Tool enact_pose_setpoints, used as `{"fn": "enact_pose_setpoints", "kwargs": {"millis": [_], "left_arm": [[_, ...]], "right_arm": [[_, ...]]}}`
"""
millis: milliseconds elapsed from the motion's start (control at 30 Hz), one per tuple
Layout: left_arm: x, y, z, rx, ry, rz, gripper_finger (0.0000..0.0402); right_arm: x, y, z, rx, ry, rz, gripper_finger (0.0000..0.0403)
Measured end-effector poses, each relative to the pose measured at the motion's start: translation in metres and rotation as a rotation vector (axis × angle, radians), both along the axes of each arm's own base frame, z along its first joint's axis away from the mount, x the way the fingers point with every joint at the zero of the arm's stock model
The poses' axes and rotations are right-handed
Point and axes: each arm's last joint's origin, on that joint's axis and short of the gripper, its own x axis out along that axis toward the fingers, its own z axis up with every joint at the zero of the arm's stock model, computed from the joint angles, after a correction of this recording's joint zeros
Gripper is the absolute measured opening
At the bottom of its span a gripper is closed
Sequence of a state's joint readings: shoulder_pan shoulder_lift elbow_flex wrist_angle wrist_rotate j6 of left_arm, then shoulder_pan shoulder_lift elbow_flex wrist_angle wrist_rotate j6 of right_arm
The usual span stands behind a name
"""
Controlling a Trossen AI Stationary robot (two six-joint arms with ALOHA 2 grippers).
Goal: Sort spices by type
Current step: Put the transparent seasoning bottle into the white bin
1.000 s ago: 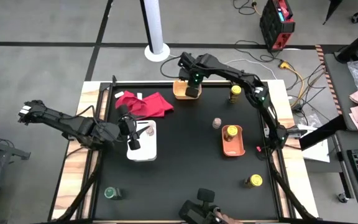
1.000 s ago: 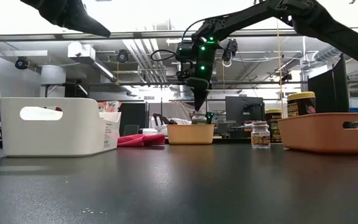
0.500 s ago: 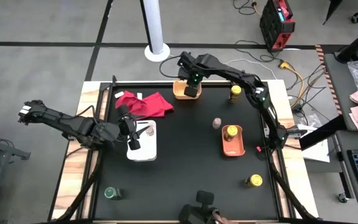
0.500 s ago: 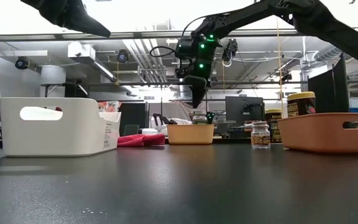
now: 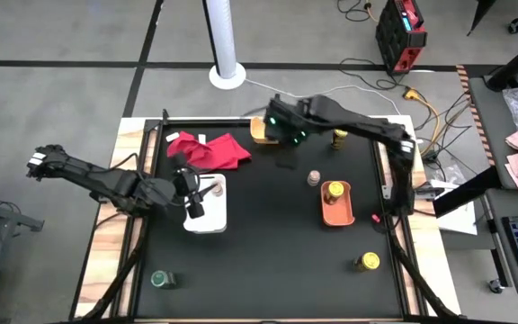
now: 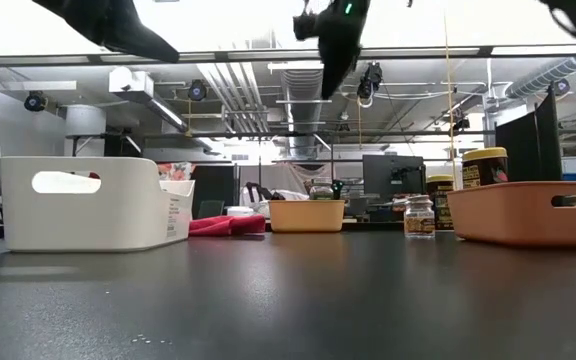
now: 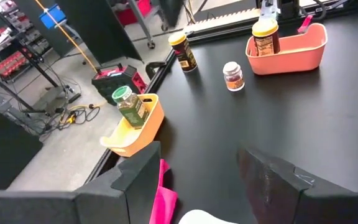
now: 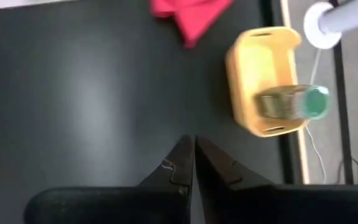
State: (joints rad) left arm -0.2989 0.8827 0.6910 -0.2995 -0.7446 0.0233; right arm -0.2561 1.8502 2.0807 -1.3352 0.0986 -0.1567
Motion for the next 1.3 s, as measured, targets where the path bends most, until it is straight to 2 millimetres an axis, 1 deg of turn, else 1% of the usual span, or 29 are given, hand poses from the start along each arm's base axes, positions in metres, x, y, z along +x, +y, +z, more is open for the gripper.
{"fn": "enact_pose_setpoints", "kwargs": {"millis": [133,200,300,433,567,700,800,900,1033,1167,1300], "left_arm": [[0.003,-0.001,-0.002,-0.006,0.008,0.000,0.0196],[0.005,-0.002,-0.003,-0.010,0.010,-0.007,0.0196],[0.009,-0.003,-0.004,-0.012,0.007,-0.029,0.0196],[0.017,-0.007,-0.005,0.002,-0.002,-0.071,0.0196],[0.025,-0.010,-0.006,0.036,-0.006,-0.114,0.0196],[0.033,-0.012,-0.007,0.077,-0.009,-0.132,0.0196],[0.036,-0.013,-0.008,0.097,-0.006,-0.141,0.0196],[0.036,-0.013,-0.008,0.107,-0.009,-0.141,0.0196],[0.034,-0.012,-0.004,0.104,-0.026,-0.140,0.0196],[0.032,-0.012,-0.001,0.102,-0.030,-0.139,0.0196],[0.030,-0.011,0.000,0.105,-0.018,-0.139,0.0196]], "right_arm": [[-0.019,0.042,0.010,0.009,-0.062,0.007,0.0009],[-0.029,0.060,0.012,-0.005,-0.099,-0.002,0.0009],[-0.047,0.082,0.008,-0.015,-0.137,-0.043,0.0009],[-0.072,0.101,-0.005,-0.059,-0.149,-0.189,0.0009],[-0.092,0.107,-0.024,-0.137,-0.150,-0.355,0.0009],[-0.101,0.106,-0.047,-0.127,-0.128,-0.483,0.0009],[-0.102,0.099,-0.064,-0.116,-0.102,-0.606,0.0009],[-0.096,0.086,-0.077,-0.095,-0.065,-0.700,0.0009],[-0.086,0.067,-0.091,-0.019,0.002,-0.741,0.0013],[-0.078,0.043,-0.104,0.105,0.079,-0.738,0.0040],[-0.076,0.022,-0.117,0.219,0.163,-0.714,0.0095]]}}
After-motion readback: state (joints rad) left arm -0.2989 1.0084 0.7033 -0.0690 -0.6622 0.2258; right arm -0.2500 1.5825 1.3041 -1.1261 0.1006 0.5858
